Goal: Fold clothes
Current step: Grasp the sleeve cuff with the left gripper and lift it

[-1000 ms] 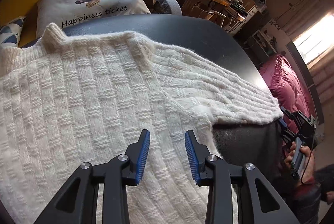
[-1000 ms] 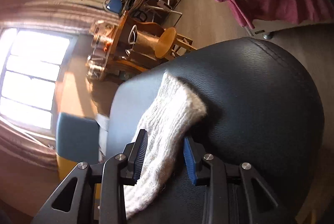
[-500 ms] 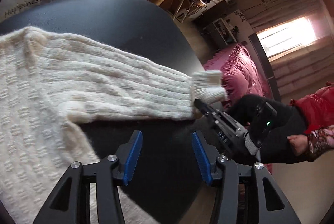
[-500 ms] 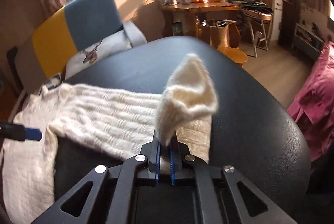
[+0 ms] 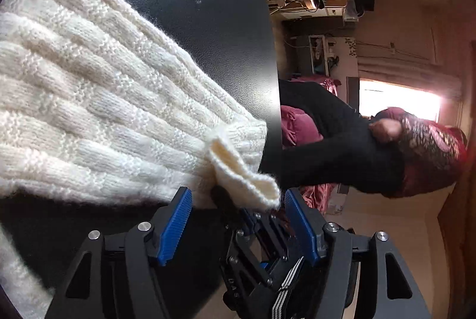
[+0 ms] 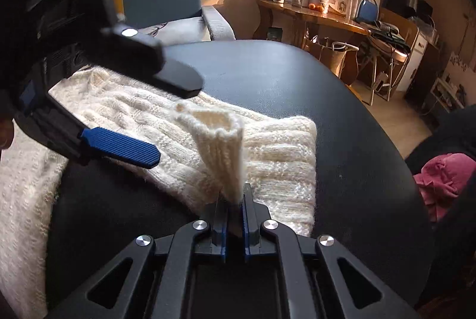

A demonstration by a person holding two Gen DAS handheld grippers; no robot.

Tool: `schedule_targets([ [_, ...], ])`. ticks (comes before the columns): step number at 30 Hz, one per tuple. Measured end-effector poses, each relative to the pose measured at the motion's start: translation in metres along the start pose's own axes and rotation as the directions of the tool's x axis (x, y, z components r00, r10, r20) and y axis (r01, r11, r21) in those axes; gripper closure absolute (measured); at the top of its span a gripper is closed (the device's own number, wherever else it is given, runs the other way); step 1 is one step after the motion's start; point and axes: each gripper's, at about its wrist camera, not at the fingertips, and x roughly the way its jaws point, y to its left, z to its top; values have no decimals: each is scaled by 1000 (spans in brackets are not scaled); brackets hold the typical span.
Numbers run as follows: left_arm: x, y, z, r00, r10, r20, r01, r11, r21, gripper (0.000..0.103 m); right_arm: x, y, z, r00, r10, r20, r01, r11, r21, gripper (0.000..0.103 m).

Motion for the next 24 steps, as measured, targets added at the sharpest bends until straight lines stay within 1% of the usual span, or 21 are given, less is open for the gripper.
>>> schedule_targets([
  [2, 8, -4, 4, 1000, 13, -13, -13, 1000, -11, 34, 0, 8, -1, 1000, -28, 7, 29, 999, -46, 97],
  [4, 17, -8, 8, 999, 32, -33, -32, 999, -18, 34, 0, 13, -2, 999, -39, 8, 39, 997, -66, 97],
  [5, 22, -10, 9, 998, 44, -41, -44, 999, -17, 38, 1, 13, -2, 999, -43, 9, 43, 997, -68, 97],
  [6, 25, -15, 7, 996, 78, -32, -77, 997, 24, 43, 1, 13, -2, 999, -45, 10, 45, 997, -68, 96],
  [7, 28, -21, 5, 994, 111, -22, -109, 992, 63, 67, 0, 13, -2, 999, -48, 14, 48, 997, -66, 95],
  [8, 29, -25, 3, 992, 130, -8, -129, 988, 87, 87, -3, 10, -2, 999, -41, 24, 42, 998, -41, 95],
  [9, 29, -29, 0, 989, 148, 8, -148, 983, 111, 89, -7, 5, -2, 999, -29, 38, 29, 1000, -3, 94],
  [11, 25, -38, -3, 981, 185, 52, -191, 969, 157, 96, -16, -5, -1, 998, -5, 66, 1, 997, 74, 87],
  [13, 17, -48, -3, 979, 189, 80, -200, 962, 183, 96, -25, -16, 0, 995, 15, 96, -30, 988, 149, 80],
  [15, -1, -66, -2, 975, 178, 131, -204, 953, 225, 96, -34, -26, 1, 991, 34, 127, -62, 973, 223, 76],
  [16, -13, -77, -2, 974, 163, 155, -199, 947, 254, 96, -38, -35, -1, 986, 77, 148, -117, 951, 288, 74],
  [17, -27, -89, -2, 970, 151, 190, -201, 938, 281, 96, -41, -46, -4, 975, 136, 176, -193, 911, 365, 73],
  [18, -41, -100, -2, 965, 137, 224, -204, 929, 308, 96, -42, -57, -10, 955, 206, 215, -284, 846, 450, 70],
  [19, -56, -112, -2, 958, 123, 258, -208, 919, 334, 96, -42, -68, -17, 924, 276, 264, -379, 757, 533, 65],
  [20, -75, -124, -2, 948, 108, 299, -215, 911, 351, 96, -40, -77, -25, 883, 344, 321, -470, 647, 601, 61],
  [21, -93, -134, -1, 937, 93, 337, -221, 903, 367, 96, -36, -82, -32, 834, 400, 379, -549, 536, 642, 47],
  [22, -111, -141, 2, 929, 75, 362, -220, 899, 379, 96, -30, -83, -37, 782, 444, 438, -615, 431, 660, 26],
  [23, -131, -149, 3, 917, 68, 392, -233, 891, 389, 96, -24, -83, -42, 723, 480, 497, -672, 324, 666, 18],
  [24, -150, -156, 3, 905, 61, 421, -245, 884, 398, 96, -18, -82, -47, 660, 505, 556, -719, 211, 662, 5],
])
